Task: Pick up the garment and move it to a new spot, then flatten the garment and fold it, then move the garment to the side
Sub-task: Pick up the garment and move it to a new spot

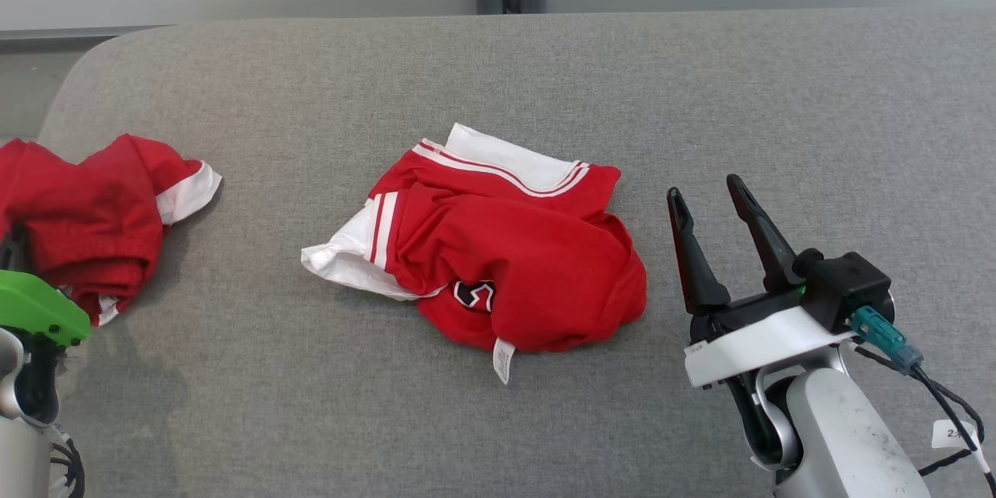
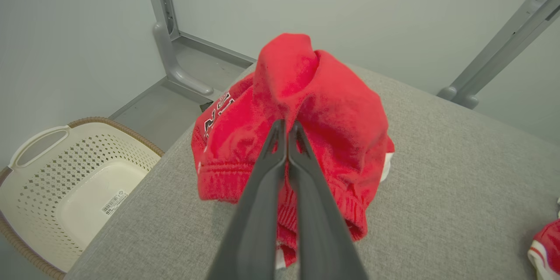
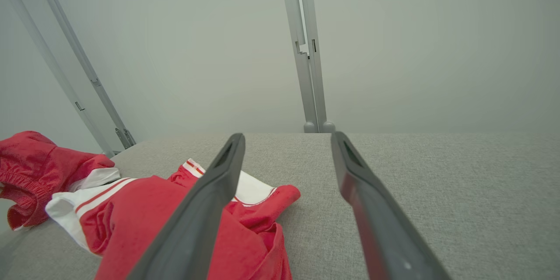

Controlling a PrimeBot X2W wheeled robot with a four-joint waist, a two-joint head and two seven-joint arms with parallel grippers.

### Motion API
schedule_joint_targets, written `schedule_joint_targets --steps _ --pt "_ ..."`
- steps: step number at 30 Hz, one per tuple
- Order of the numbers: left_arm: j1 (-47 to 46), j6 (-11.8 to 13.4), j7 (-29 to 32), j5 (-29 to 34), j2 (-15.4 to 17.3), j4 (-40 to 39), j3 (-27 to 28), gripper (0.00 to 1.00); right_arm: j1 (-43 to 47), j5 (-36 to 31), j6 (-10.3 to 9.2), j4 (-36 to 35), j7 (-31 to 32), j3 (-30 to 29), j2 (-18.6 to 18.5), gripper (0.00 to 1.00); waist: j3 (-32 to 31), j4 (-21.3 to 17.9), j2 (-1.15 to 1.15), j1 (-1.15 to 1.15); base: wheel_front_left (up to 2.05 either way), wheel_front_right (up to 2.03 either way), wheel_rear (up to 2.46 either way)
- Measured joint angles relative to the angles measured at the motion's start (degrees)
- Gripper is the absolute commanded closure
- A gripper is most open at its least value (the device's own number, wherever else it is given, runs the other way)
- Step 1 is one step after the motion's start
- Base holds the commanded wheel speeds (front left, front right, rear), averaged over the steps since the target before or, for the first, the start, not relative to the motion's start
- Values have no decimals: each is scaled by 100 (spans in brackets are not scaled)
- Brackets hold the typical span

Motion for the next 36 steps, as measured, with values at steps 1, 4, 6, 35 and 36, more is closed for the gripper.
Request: schedule_joint_targets --steps 1,4,6,35,36 --pt "-36 -51 -1 -9 -43 176 -37 0 -4 -1 0 7 0 -7 -1 0 3 5 0 0 0 0 0" --pt "-155 -167 -26 -27 -101 595 -131 0 -8 -1 0 25 0 -3 0 0 -4 39 0 0 0 0 0" --pt "-245 -230 -70 -27 -108 749 -191 0 -8 1 0 40 0 -14 0 0 -19 76 0 0 0 0 0" --pt "1076 422 -868 438 -46 -3108 -959 0 170 -42 0 46 0 -33 -1 0 -702 -184 0 0 0 0 0" --pt "1198 503 -893 463 -71 -3262 -961 0 170 -42 0 48 0 -22 -3 0 -716 -251 0 0 0 0 0"
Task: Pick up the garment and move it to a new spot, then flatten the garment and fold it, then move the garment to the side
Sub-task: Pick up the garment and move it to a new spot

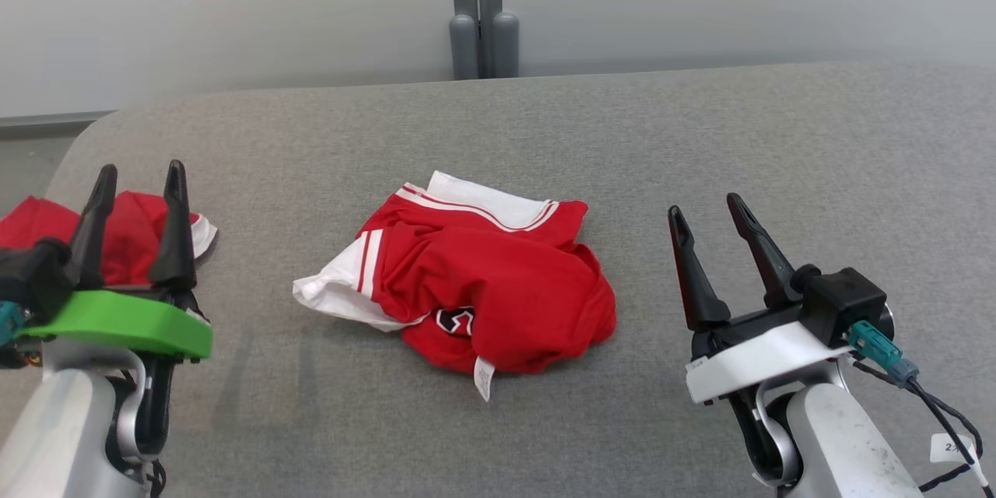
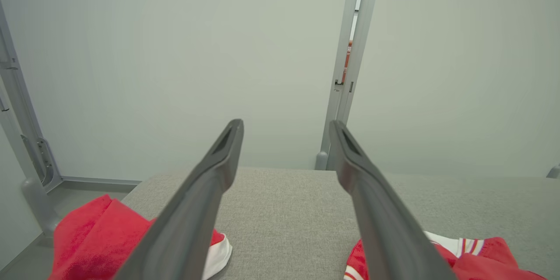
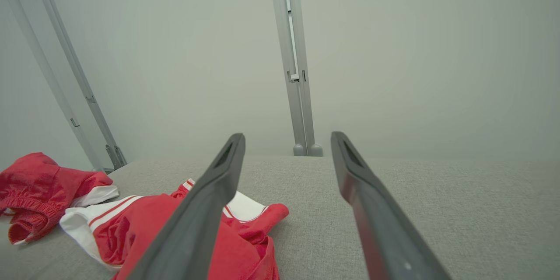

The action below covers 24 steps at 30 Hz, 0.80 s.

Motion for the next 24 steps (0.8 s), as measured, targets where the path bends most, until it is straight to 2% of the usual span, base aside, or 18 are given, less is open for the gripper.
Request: schedule_joint_targets --steps 5,9,16,24 --pt "676 350 -83 205 -161 -625 45 0 -7 1 0 -8 0 76 -1 0 -44 -362 0 0 0 0 0" --pt "1211 470 -118 343 -375 -1022 76 0 -2 4 0 -18 0 92 -2 0 -63 -666 0 0 0 0 0" --pt "1687 404 -135 636 -859 -1405 209 0 126 9 0 -75 0 9 -19 0 -79 -1027 0 0 0 0 0" --pt "1791 236 -141 927 -1217 -1383 322 0 179 26 0 -69 0 10 -15 0 -39 -1025 0 0 0 0 0"
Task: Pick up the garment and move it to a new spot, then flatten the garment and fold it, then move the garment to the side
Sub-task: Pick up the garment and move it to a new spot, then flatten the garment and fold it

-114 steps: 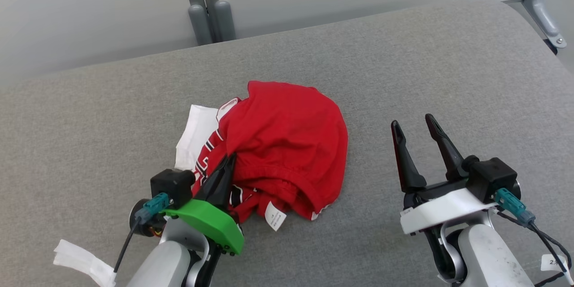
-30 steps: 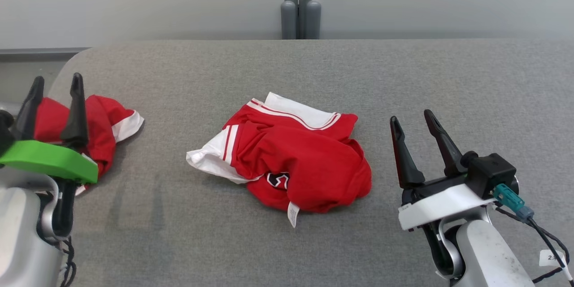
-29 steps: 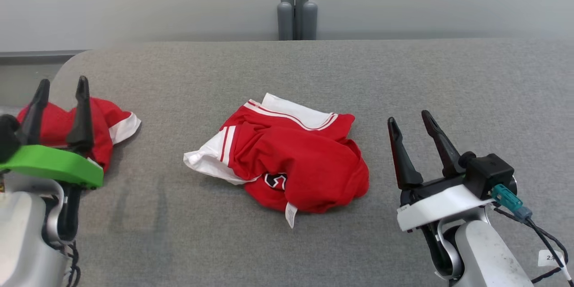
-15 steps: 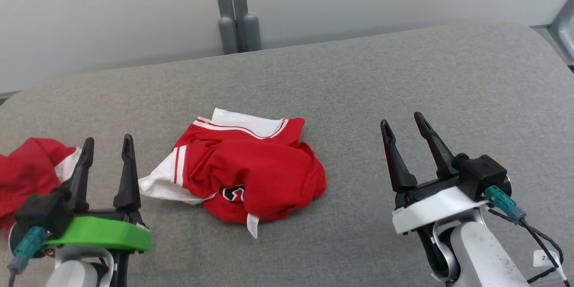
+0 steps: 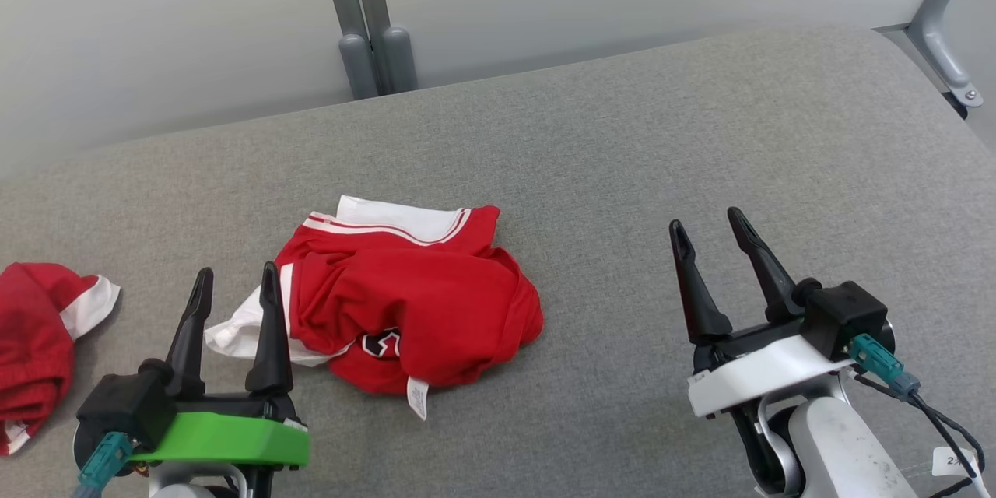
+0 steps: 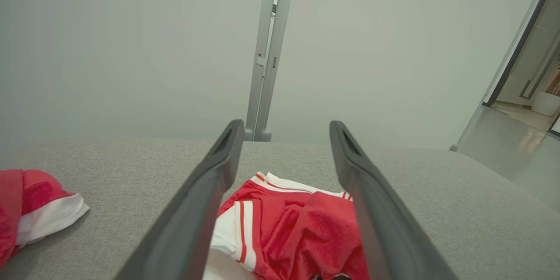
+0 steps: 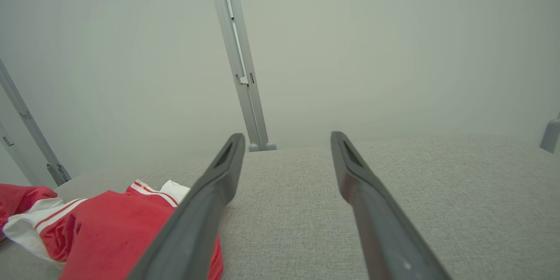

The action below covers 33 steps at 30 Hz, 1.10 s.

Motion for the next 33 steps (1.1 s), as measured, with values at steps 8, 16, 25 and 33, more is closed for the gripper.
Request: schedule_joint_targets --steps 8,16,25,33 --pt "-50 -208 -1 140 -182 182 93 0 -8 -1 0 27 0 1 1 0 68 156 0 0 0 0 0" --pt "-57 -337 -1 261 -356 343 144 0 -21 151 0 245 0 171 -18 0 86 333 0 0 0 0 0" --pt "-57 -459 -11 359 -517 487 188 0 -362 781 0 1436 124 937 -114 0 65 690 0 0 0 0 0" --pt "-61 -555 -10 414 -605 593 204 0 -827 1012 0 2335 437 1187 -64 0 69 1064 0 0 0 0 0"
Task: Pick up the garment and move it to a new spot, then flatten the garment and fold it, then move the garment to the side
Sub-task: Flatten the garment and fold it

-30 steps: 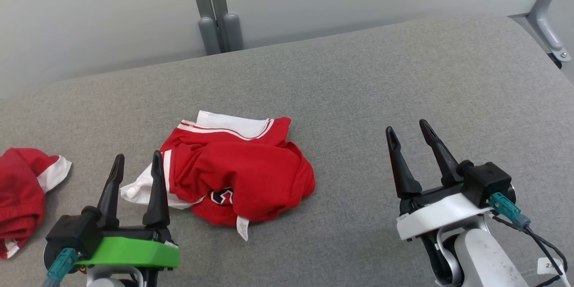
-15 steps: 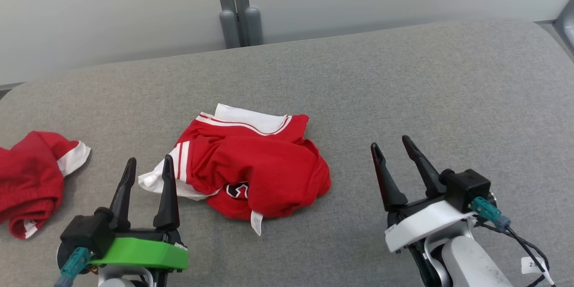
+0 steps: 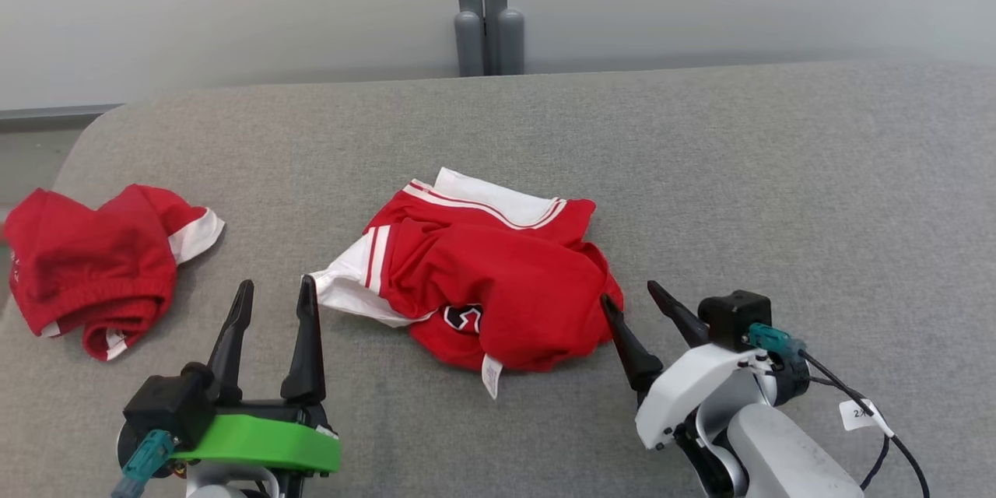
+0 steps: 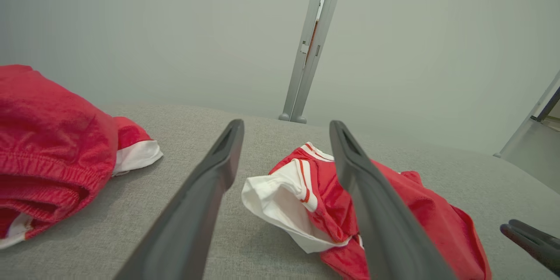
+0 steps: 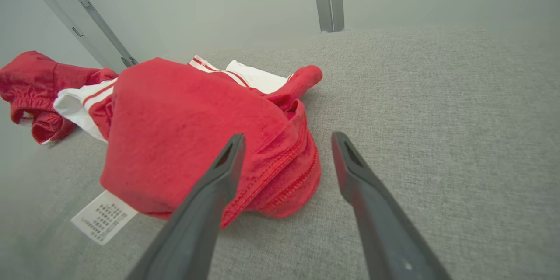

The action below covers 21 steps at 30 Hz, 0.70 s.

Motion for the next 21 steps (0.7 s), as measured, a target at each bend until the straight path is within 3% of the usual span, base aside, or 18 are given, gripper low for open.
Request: schedule_joint_targets --steps 5,12,18,19,21 --pt "-23 -38 0 40 -49 94 -3 0 -266 73 0 479 2 25 47 0 58 188 0 0 0 0 0" --pt "-92 -110 0 81 -127 172 7 0 -411 74 0 1187 164 -410 67 0 164 378 0 0 0 0 0" --pt "-121 -169 0 121 -190 246 34 0 -396 647 0 1263 352 -174 74 0 223 440 0 0 0 0 0" --pt "-135 -180 0 124 -194 258 34 0 -397 748 0 1261 344 -118 74 14 228 446 0 0 0 0 0" --pt "-153 -188 0 132 -197 272 36 0 -404 834 0 1277 260 -40 75 98 235 454 0 0 0 0 0"
